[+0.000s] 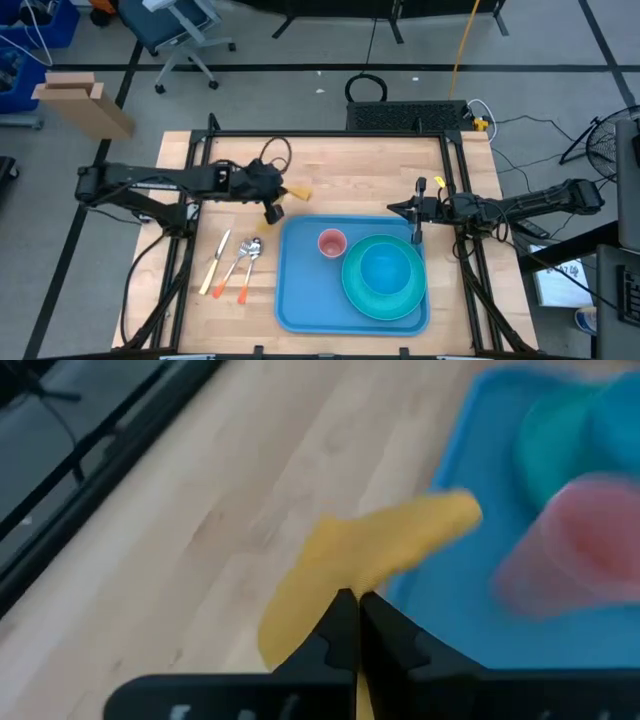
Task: Set up tray
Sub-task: Put the napkin on top of the tray
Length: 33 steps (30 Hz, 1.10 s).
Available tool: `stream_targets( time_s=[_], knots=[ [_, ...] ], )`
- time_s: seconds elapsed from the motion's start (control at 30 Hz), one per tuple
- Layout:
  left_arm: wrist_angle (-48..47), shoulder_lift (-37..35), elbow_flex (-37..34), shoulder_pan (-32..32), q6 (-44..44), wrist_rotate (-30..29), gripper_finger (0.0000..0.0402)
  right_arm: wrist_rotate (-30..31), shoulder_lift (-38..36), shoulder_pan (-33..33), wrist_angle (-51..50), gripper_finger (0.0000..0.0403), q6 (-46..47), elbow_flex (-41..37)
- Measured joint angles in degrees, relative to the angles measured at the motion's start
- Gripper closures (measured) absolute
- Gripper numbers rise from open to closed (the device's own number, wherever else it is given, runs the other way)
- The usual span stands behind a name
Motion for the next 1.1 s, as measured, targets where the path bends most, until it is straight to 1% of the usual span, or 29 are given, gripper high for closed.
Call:
stream_targets(
  time_s=[0.1,0.2,0.33,0.4,0.47,0.63,0.7,0.83,0.93,1.03,1.1],
  knots=[
    [-0.4,-1.7,1.3,-3.2,-2.0,-1.5,0.0401,0.0,0.0,0.0,0.0,0.0403,0.5,0.0],
    [0.1,-3.3,2.5,-6.4,-4.8,-1.6,0.0401,-0.4,0.0,0.0,0.0,0.0403,0.5,0.0],
    [3.8,-4.2,2.9,-10.9,-10.8,-2.0,0.0401,-2.0,0.0,0.0,0.5,0.0403,0.4,0.0],
    [6.0,-4.2,2.9,-13.8,-13.1,-3.2,0.0401,-2.9,-0.1,0.0,0.6,0.0403,0.4,0.0],
    [7.6,-4.3,2.9,-17.1,-15.0,-6.8,0.0401,-3.0,0.0,0.1,0.6,0.0403,0.4,0.0],
    [13.1,-3.0,2.9,-26.4,-16.4,-21.5,0.0401,-3.0,-0.1,0.1,0.7,0.0403,-1.0,0.0],
    [16.2,-3.0,2.9,-29.8,-16.0,-25.9,0.0401,-3.0,-0.1,0.1,0.9,0.0403,-1.8,0.0],
    [21.4,-1.7,2.7,-35.1,-16.0,-31.1,0.0401,-3.0,-0.1,0.1,1.8,0.0403,-3.7,0.0],
    [25.3,0.5,2.1,-39.0,-16.0,-33.1,0.0401,-3.0,-0.1,0.1,2.8,0.0403,-4.9,0.0],
    [31.2,4.4,2.1,-41.6,-16.4,-36.7,0.0401,-3.0,-0.1,0.1,3.1,0.0403,-5.1,0.0],
    [36.3,7.7,2.1,-43.3,-14.7,-39.6,0.0401,-3.0,-0.1,0.1,3.0,0.0403,-5.1,0.0]
  ],
)
